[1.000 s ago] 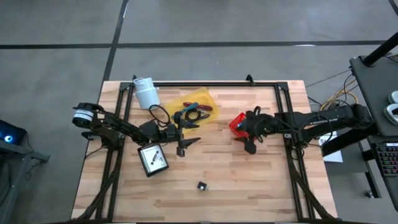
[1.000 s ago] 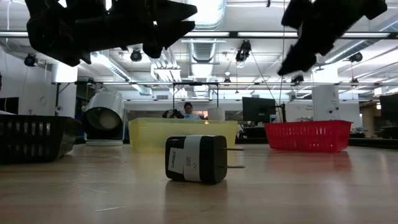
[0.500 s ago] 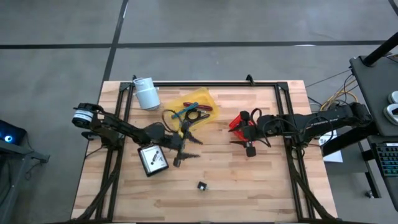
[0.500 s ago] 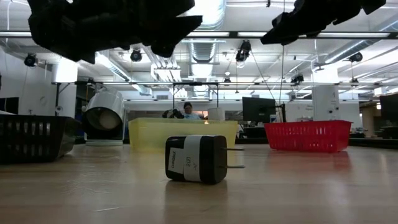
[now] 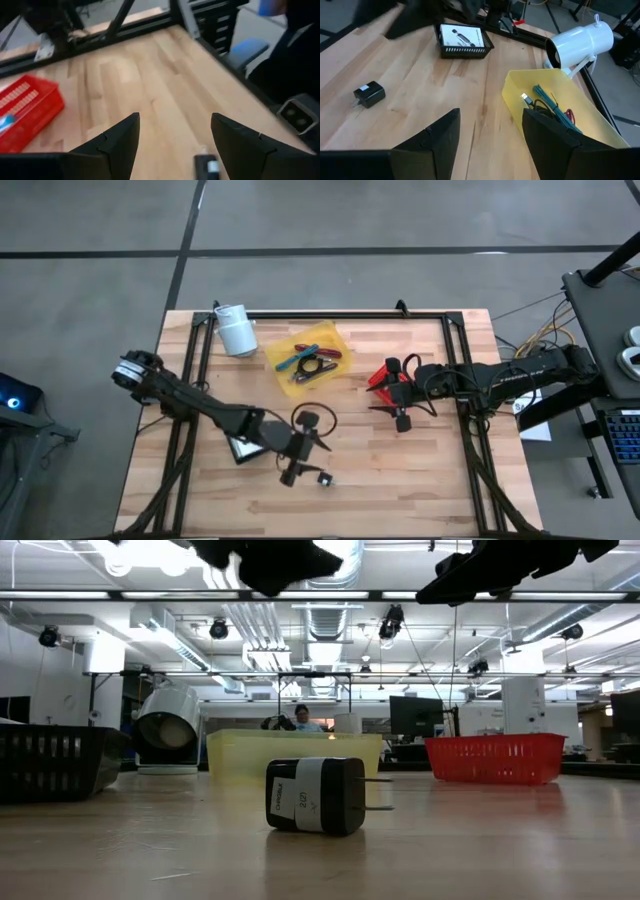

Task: Pick and place items into bin
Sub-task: Put the black charger adapter into the red bin

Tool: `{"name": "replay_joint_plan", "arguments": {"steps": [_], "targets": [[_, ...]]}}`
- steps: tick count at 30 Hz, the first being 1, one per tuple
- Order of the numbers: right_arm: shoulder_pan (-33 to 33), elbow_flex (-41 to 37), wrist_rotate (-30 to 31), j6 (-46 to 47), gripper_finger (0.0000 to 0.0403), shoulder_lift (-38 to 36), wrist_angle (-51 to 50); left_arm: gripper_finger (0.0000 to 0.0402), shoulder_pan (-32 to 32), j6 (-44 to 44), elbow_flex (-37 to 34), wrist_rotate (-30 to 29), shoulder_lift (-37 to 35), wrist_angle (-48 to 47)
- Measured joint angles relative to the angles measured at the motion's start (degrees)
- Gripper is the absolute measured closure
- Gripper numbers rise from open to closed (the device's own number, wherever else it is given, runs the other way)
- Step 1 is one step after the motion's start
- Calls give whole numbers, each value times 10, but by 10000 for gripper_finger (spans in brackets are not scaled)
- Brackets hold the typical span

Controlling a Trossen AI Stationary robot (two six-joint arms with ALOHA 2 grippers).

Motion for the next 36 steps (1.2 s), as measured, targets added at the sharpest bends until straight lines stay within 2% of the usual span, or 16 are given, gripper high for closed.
{"name": "replay_joint_plan", "arguments": {"steps": [4, 11, 21, 36], "targets": [[0, 0, 0, -2, 202, 0, 0, 173, -16, -9, 7, 1, 0, 6], [0, 0, 0, -7, 202, 0, 0, 170, -11, -104, 8, -4, 17, 16], [-1, -1, 0, -21, 202, 0, 0, 100, -14, -106, 40, 2, 114, 1], [0, -5, -1, -20, 202, 0, -4, 96, -32, -151, 49, -3, 184, -13]]}}
